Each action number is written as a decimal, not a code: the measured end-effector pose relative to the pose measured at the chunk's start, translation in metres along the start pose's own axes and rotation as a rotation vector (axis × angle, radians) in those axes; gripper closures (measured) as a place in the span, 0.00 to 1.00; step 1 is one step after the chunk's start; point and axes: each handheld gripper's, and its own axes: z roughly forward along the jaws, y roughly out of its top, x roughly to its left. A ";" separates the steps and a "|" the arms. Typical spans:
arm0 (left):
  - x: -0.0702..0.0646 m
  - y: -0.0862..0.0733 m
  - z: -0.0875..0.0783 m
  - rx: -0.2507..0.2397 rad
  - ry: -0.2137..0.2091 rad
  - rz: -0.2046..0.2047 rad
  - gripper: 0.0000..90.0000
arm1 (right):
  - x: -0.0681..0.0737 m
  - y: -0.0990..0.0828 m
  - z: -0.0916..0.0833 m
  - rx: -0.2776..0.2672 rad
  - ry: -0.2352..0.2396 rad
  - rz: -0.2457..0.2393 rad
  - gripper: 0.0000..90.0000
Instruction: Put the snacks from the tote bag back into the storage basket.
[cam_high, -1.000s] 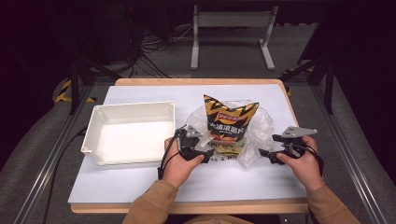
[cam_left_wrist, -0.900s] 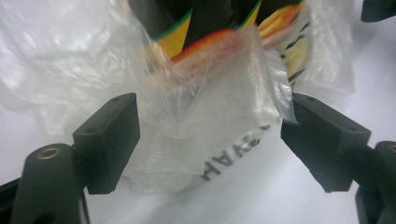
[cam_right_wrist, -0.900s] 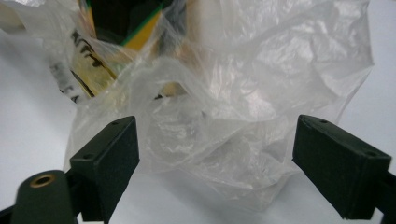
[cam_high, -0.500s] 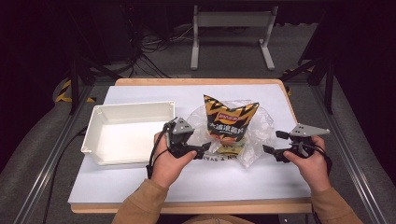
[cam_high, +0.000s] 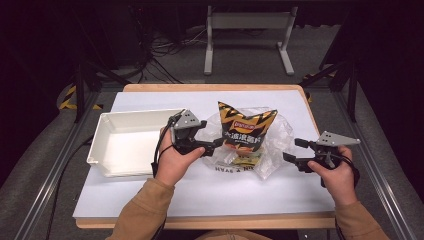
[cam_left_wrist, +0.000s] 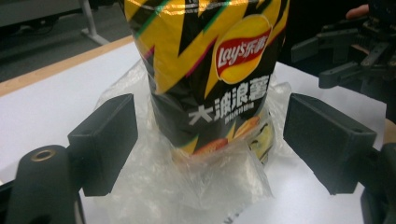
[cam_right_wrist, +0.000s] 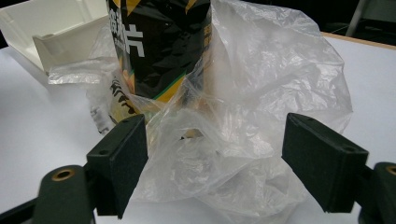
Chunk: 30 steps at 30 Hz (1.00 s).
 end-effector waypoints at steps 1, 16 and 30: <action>0.001 0.002 0.000 -0.001 -0.004 0.004 0.20 | 0.000 0.000 0.000 -0.003 0.001 0.001 0.25; 0.025 0.015 0.010 -0.069 -0.077 -0.015 0.14 | -0.004 -0.001 -0.006 -0.045 0.017 0.006 0.27; 0.035 0.021 0.044 -0.032 -0.084 -0.019 0.08 | -0.005 -0.003 -0.005 -0.030 0.008 0.008 0.27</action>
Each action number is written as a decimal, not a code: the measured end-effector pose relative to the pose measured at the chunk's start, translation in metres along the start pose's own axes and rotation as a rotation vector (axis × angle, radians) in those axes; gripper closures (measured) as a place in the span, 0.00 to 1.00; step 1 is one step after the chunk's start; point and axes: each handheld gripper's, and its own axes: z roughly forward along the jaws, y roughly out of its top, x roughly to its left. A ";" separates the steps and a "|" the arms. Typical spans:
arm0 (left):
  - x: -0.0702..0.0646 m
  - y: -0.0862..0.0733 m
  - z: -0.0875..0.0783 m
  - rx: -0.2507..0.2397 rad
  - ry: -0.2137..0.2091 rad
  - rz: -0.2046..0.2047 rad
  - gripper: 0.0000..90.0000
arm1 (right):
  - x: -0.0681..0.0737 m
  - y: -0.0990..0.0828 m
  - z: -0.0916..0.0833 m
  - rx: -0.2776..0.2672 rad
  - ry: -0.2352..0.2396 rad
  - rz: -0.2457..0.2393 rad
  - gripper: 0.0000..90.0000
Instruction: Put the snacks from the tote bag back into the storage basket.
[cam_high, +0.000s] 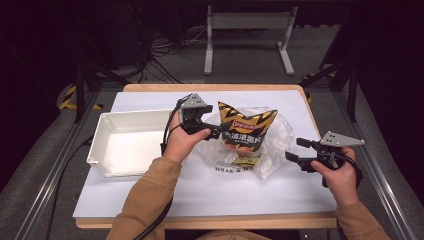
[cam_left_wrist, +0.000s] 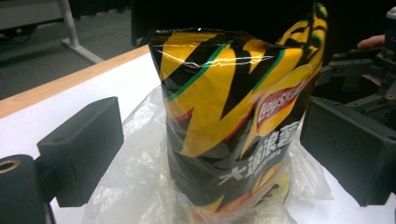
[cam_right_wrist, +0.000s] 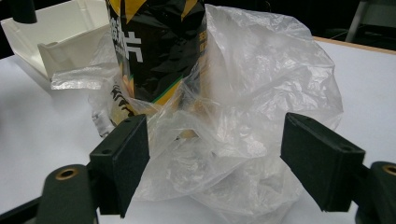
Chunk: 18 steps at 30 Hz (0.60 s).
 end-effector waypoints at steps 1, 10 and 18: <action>0.000 0.000 0.000 0.000 0.000 0.000 0.07 | 0.000 0.000 0.000 0.001 0.002 0.000 0.27; 0.001 0.003 0.017 -0.007 -0.031 -0.002 0.07 | 0.000 0.000 -0.001 -0.004 0.002 0.001 0.27; -0.002 0.002 0.028 0.012 -0.045 0.006 0.07 | 0.000 0.000 -0.002 -0.016 0.008 -0.001 0.28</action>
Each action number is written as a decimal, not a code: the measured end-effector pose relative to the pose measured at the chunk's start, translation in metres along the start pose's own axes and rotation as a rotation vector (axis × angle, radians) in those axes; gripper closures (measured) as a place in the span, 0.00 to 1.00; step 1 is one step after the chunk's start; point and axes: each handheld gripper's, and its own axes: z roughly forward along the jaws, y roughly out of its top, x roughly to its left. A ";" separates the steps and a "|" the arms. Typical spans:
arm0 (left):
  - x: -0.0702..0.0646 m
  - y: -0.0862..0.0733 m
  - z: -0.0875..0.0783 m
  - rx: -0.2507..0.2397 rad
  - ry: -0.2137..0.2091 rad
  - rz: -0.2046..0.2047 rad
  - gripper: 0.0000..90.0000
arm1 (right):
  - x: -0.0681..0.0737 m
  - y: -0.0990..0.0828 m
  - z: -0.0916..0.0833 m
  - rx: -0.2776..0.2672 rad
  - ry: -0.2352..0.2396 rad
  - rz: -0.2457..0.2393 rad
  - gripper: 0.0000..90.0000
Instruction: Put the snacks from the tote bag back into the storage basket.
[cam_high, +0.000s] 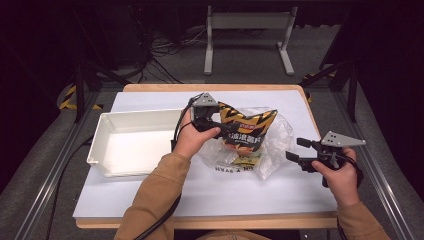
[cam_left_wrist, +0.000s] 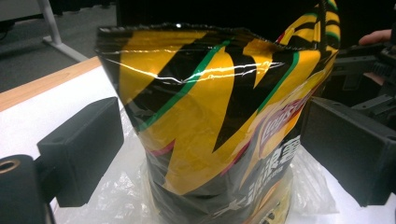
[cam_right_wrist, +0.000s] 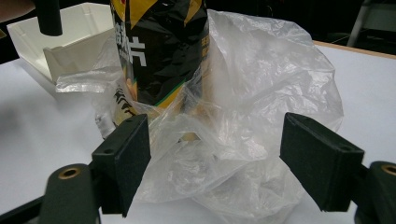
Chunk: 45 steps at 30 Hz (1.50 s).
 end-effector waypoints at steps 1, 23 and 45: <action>0.001 0.000 0.001 -0.003 -0.003 0.009 0.07 | 0.000 0.000 0.000 -0.001 0.000 -0.003 0.28; -0.006 0.002 0.005 0.038 -0.008 0.084 0.47 | 0.000 -0.001 0.001 -0.001 0.009 -0.003 0.28; -0.015 0.003 -0.001 0.028 -0.030 0.065 1.00 | 0.000 -0.001 0.001 -0.002 0.011 0.001 0.28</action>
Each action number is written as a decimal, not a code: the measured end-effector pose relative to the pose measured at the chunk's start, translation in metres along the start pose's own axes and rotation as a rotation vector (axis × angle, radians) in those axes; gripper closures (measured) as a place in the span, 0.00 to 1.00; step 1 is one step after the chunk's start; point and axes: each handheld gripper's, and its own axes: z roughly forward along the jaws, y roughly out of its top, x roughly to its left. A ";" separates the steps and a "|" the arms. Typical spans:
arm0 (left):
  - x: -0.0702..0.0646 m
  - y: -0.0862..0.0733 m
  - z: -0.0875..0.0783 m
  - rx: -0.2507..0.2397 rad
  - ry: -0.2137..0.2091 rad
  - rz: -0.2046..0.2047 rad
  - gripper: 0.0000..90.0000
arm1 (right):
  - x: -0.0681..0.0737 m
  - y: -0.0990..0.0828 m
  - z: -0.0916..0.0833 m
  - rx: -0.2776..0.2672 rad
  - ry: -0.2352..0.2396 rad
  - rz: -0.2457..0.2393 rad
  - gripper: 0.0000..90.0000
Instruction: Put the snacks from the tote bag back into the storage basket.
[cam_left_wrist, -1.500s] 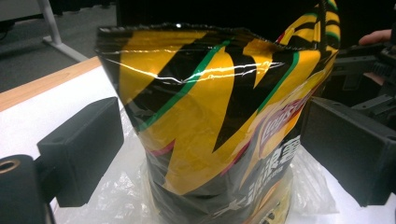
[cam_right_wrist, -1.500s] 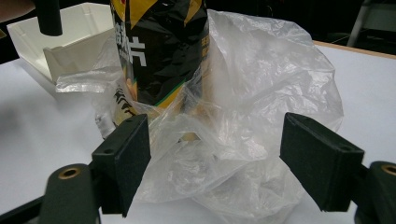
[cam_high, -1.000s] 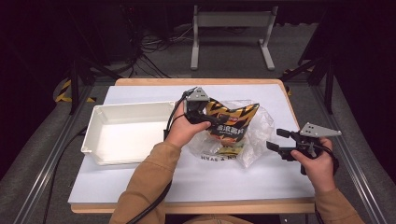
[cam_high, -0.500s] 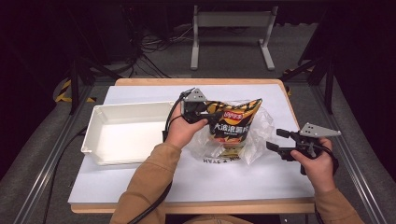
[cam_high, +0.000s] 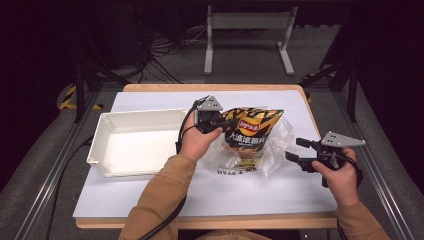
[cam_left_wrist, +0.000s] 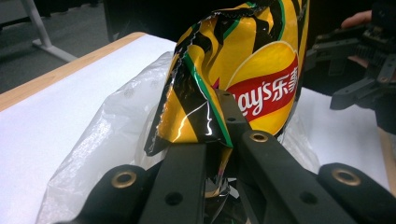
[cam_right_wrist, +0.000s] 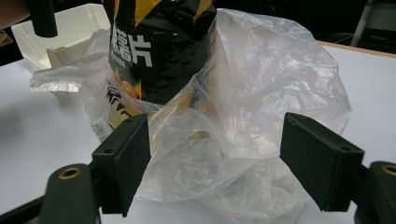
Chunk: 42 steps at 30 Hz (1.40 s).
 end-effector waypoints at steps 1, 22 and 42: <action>-0.001 0.001 -0.001 -0.005 0.000 0.000 1.00 | 0.000 0.000 0.000 0.001 -0.001 -0.002 0.28; -0.020 0.034 -0.021 -0.080 -0.047 -0.012 1.00 | 0.000 -0.004 0.007 0.035 0.013 -0.002 0.27; -0.035 0.071 -0.045 -0.142 -0.043 0.014 1.00 | 0.001 -0.005 0.012 0.049 0.018 -0.009 0.25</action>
